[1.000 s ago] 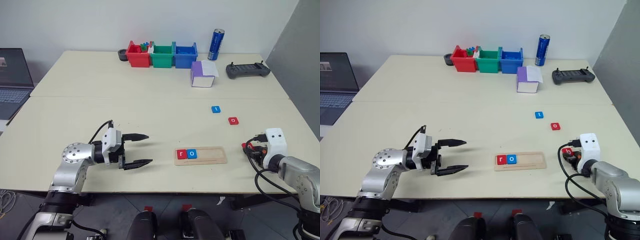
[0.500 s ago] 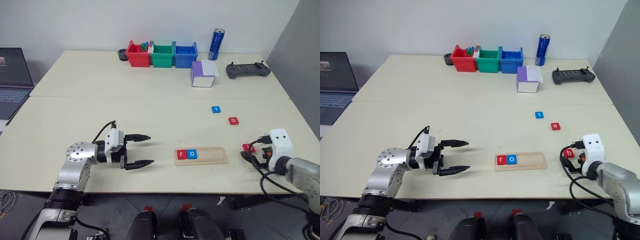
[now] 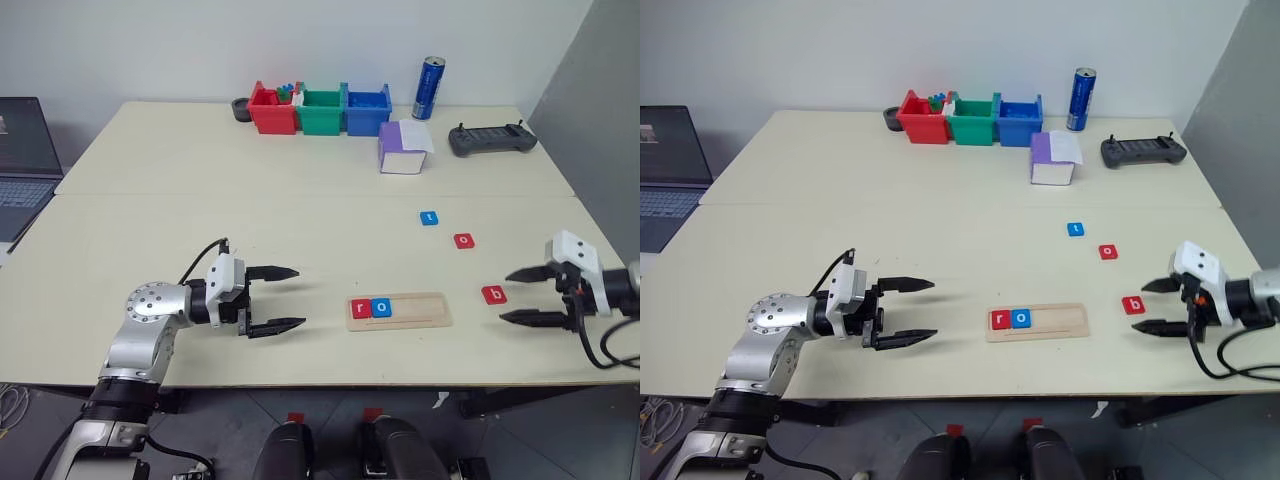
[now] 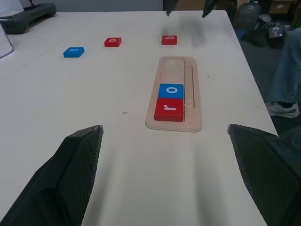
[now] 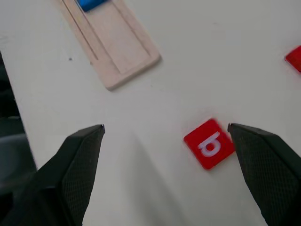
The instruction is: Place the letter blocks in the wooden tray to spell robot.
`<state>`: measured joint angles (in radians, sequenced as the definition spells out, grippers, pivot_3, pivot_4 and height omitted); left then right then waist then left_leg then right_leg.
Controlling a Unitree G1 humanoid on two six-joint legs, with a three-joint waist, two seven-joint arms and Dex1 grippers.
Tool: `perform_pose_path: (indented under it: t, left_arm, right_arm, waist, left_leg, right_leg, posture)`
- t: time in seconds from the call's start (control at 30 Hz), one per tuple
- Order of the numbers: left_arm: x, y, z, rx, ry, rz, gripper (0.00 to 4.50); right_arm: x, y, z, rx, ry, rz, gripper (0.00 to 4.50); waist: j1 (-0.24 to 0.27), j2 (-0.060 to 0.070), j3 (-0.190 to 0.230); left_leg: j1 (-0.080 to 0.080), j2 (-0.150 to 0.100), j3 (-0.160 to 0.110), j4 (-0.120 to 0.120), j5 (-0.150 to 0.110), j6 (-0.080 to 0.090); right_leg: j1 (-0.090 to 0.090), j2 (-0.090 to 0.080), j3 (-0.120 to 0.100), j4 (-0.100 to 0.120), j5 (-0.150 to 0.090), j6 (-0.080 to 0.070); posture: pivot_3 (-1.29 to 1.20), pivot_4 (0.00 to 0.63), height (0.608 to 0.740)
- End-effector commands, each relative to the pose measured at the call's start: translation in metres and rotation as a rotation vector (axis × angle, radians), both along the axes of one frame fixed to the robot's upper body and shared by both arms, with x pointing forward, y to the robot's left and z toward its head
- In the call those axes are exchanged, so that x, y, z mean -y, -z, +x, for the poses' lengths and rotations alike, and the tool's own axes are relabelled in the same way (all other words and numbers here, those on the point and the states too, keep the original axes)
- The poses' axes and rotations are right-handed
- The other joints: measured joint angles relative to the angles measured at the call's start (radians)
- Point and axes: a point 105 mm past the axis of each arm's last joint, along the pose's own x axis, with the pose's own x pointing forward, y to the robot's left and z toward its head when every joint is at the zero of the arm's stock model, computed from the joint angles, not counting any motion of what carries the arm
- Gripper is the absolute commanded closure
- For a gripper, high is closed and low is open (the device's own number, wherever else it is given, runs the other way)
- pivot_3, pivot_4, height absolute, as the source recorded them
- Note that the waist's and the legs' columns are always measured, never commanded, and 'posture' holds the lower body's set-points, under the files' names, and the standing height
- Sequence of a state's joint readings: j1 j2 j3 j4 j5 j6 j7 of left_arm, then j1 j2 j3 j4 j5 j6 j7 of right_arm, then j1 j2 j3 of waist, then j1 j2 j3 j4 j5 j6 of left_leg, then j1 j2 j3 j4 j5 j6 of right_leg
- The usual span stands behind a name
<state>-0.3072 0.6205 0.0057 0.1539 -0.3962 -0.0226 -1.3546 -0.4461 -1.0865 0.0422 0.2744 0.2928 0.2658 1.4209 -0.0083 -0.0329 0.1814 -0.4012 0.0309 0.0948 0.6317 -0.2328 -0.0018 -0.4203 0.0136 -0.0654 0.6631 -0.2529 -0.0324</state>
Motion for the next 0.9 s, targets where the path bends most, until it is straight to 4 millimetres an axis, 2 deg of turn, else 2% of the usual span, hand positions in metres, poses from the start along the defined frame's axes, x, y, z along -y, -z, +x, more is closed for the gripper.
perform_pose_path:
  t: [0.03, 0.4, 0.9]
  left_arm:
    - [-0.002, -0.011, -0.001, 0.04, -0.013, -0.011, 0.0]
    - [-0.001, -0.015, -0.006, 0.039, -0.029, -0.001, 0.0]
    - [0.0, -0.019, -0.012, 0.035, -0.029, 0.003, 0.0]
  right_arm:
    - [0.008, 0.0, 0.007, 0.009, -0.085, -0.041, 0.04]
    - [0.025, 0.014, 0.01, -0.022, -0.212, -0.198, 0.04]
    - [0.02, 0.022, 0.014, -0.023, -0.262, -0.211, 0.04]
  waist:
    - [0.003, 0.0, 0.0]
    - [0.007, 0.001, 0.0]
    - [0.006, 0.001, 0.0]
  left_leg:
    - [0.0, 0.0, 0.0, 0.0, 0.0, 0.0]
    - [0.0, 0.0, 0.002, 0.002, 0.0, 0.0]
    - [0.0, 0.0, 0.002, 0.008, 0.0, 0.0]
  right_leg:
    - [0.0, 0.0, 0.0, 0.0, 0.0, 0.0]
    - [0.0, -0.001, 0.001, 0.002, 0.0, -0.001]
    - [0.0, -0.001, 0.002, 0.008, 0.0, -0.001]
  posture:
    - [0.0, 0.15, 0.74]
    - [0.0, 0.15, 0.74]
    - [0.0, 0.15, 0.74]
